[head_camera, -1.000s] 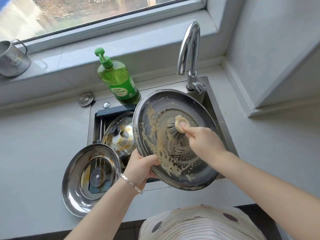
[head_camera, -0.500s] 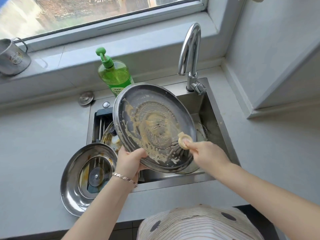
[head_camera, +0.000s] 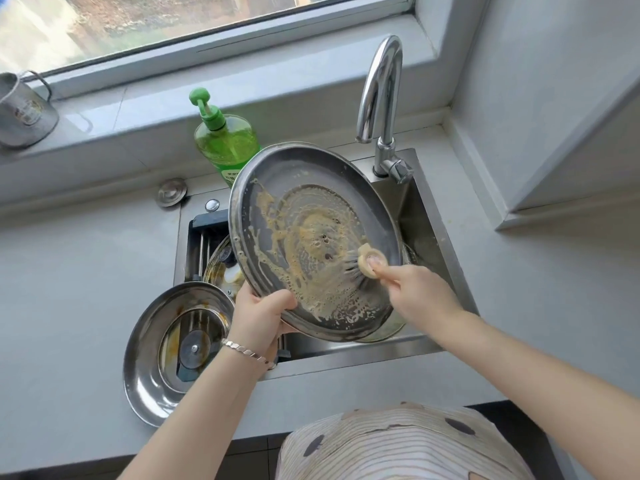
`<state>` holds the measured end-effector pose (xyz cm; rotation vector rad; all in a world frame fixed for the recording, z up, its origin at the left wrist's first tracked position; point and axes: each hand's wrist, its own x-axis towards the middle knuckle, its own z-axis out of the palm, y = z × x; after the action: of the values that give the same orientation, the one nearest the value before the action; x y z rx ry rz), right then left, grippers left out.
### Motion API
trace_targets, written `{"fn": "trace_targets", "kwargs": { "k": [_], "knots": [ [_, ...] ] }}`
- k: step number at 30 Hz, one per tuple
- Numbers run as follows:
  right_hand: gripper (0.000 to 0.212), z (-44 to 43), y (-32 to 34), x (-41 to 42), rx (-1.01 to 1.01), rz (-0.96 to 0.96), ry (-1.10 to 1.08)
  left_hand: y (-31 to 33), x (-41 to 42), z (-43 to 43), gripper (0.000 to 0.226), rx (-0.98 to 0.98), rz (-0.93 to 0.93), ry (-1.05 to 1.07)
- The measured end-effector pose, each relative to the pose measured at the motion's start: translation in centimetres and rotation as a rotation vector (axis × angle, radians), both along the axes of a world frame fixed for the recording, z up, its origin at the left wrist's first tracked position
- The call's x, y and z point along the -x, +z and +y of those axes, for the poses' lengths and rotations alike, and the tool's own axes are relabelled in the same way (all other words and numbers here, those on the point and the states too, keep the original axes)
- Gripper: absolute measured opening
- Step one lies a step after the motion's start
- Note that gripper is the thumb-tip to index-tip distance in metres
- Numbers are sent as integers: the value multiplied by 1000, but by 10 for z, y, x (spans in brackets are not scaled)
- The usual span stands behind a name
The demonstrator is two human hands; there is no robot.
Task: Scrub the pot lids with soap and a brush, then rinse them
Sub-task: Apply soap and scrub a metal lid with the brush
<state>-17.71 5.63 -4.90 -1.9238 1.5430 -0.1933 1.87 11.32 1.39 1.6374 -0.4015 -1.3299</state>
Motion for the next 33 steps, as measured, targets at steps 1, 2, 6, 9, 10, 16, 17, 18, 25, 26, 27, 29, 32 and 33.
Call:
{"fn": "trace_targets", "kwargs": {
  "k": [1, 2, 6, 9, 10, 16, 17, 18, 25, 26, 27, 29, 32, 33],
  "knots": [
    [36, -6, -4, 5, -20, 38, -63, 1, 2, 0, 34, 5, -16, -18],
    [36, -5, -4, 4, -23, 41, -69, 1, 3, -1, 35, 9, -32, -31],
    [41, 36, 14, -19, 48, -134, 211, 1, 2, -4, 34, 14, -19, 21],
    [38, 10, 6, 6, -30, 13, 54, 1, -2, -4, 32, 5, -15, 50],
    [38, 5, 3, 11, -44, 42, 3, 0, -1, -5, 32, 1, -32, 51],
    [38, 35, 23, -6, -27, -106, 214, -8, 4, -10, 30, -57, -17, 142],
    [37, 28, 20, 1, -50, -64, 164, -8, 3, -10, 29, -57, -2, 156],
    [37, 23, 15, 7, -70, -31, 119, -8, 2, -10, 29, -53, 0, 161],
    [44, 51, 21, -25, 85, -194, 191, -14, 12, -9, 28, -64, 76, 308],
    [44, 47, 16, -21, 86, -173, 171, -13, 9, -9, 29, -70, 109, 340],
    [44, 42, 9, -14, 81, -137, 160, -13, 4, -8, 33, -73, 133, 365],
    [44, 33, -7, 3, 81, -65, 140, -13, -7, -5, 37, -64, 157, 353],
    [43, 13, -27, 27, 52, 66, 97, -9, -17, 3, 41, -50, 187, 153],
    [43, 5, -29, 32, 40, 126, 84, -8, -19, 5, 45, -64, 192, 86]
  ]
}}
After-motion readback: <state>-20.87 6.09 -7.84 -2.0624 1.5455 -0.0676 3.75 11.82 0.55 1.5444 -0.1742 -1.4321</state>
